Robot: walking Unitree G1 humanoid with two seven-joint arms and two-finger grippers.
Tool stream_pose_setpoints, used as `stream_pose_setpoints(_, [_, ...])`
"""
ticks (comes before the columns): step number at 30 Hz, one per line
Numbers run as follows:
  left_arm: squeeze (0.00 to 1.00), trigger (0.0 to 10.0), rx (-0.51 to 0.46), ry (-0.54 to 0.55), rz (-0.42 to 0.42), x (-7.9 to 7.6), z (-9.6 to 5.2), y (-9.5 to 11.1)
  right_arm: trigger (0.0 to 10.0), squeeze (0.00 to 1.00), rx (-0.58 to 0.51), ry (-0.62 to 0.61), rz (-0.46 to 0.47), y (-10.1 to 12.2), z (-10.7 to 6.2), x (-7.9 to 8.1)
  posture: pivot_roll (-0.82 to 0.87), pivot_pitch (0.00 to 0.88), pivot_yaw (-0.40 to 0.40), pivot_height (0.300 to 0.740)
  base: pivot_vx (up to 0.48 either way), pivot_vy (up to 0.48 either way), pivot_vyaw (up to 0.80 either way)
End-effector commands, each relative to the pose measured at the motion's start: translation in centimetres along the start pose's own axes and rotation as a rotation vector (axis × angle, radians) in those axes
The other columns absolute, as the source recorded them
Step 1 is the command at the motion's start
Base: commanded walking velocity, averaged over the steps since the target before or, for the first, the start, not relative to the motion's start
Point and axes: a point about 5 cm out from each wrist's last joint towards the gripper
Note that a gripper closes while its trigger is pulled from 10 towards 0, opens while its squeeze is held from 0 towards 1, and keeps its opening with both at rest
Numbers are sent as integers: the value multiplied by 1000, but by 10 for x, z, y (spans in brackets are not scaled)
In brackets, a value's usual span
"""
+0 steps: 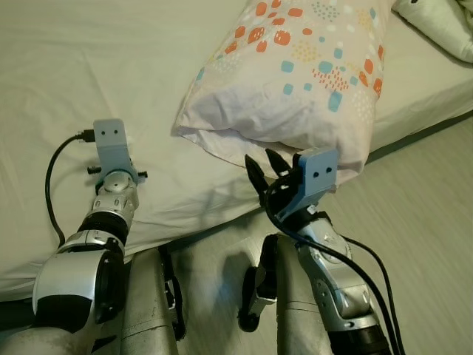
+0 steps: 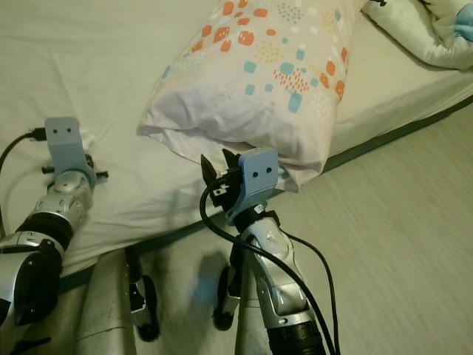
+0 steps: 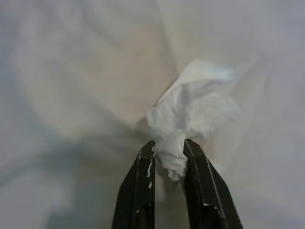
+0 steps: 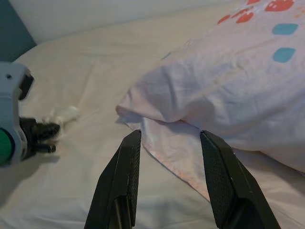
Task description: Clean up the room
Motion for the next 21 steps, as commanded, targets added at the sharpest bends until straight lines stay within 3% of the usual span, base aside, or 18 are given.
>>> stream_pose_setpoints(1, [0,0,-39,-26,32,-3,-2,-1,10000,0,22,-9,7,-7,-3,-2,-83,267,16,595,0,0,0])
stream_pose_setpoints(9, [0,0,-205,-196,50,-15,-19,10,10000,0,21,-33,5,-11,-4,-8,-61,228,25,595,0,0,0])
stream_pose_setpoints(10, [0,3255,-228,-232,42,-15,-26,12,10000,0,20,-40,5,-11,-5,-9,-56,210,28,595,0,0,0])
stream_pose_setpoints(11, [0,10000,-254,-277,23,-14,-36,13,10000,0,18,-49,2,-10,-5,-11,-53,197,28,595,0,0,0])
stream_pose_setpoints(14, [0,10000,-270,-307,10,-14,-43,15,10000,0,16,-54,0,-10,-5,-13,-53,197,28,595,0,0,0])
stream_pose_setpoints(16, [0,10000,-321,-435,-55,-21,-74,21,10000,0,11,-76,-7,-10,-5,-18,-41,162,15,595,0,0,0])
stream_pose_setpoints(18, [0,10000,-321,-435,-55,-21,-74,21,10000,0,11,-76,-7,-10,-5,-18,-41,162,15,595,0,0,0])
stream_pose_setpoints(21, [0,10000,-342,-515,-104,-30,-97,26,10000,0,6,-92,-7,-10,-6,-22,-39,144,9,595,0,0,0])
Point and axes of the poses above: a point about 5 cm out from each wrist's last joint towards the gripper, its own z axis pointing out of the wrist towards the gripper, its own y axis along the axis of the wrist's last joint, x = y × z, and after that the axes turned 5 degrees about -z, right-handed
